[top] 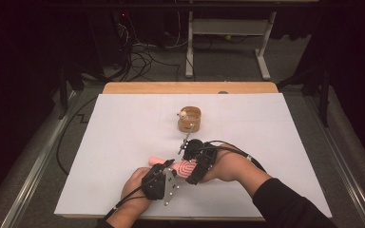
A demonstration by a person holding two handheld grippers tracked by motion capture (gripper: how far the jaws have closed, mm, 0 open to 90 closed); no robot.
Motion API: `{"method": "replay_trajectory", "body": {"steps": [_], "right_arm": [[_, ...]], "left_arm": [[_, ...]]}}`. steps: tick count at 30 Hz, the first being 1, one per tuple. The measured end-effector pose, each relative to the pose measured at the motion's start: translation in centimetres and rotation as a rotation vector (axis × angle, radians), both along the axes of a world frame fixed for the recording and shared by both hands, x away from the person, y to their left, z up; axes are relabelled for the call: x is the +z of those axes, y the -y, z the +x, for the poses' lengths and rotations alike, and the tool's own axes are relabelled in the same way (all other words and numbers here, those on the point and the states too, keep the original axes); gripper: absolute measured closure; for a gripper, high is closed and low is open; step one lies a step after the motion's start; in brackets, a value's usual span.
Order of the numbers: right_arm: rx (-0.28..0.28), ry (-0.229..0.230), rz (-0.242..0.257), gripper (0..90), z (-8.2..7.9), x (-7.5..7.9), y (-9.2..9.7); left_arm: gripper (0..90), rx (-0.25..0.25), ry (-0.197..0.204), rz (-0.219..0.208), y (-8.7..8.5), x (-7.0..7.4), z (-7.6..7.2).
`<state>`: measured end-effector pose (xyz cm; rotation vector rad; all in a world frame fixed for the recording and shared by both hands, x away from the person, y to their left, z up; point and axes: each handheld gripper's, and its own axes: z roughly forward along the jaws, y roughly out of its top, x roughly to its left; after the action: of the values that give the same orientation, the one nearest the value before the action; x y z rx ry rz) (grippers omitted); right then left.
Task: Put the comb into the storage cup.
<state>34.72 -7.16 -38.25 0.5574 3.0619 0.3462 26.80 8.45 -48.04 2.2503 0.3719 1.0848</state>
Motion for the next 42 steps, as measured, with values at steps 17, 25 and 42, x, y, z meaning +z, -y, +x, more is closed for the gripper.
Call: {"method": "replay_trajectory", "body": {"steps": [17,25,42], "right_arm": [[0.0,-0.003,-0.007,20.1,0.0,0.1,-0.3],[-0.002,-0.005,-0.006,20.1,0.0,0.2,-0.4],[-0.002,0.0,-0.009,20.1,0.1,0.4,-0.9]], "left_arm": [[66.7,-0.004,0.031,0.044,0.2,-0.1,-0.2],[67.6,-0.005,0.055,0.058,0.3,0.0,-0.4],[69.5,0.009,0.074,0.086,0.3,-0.1,-0.2]]}}
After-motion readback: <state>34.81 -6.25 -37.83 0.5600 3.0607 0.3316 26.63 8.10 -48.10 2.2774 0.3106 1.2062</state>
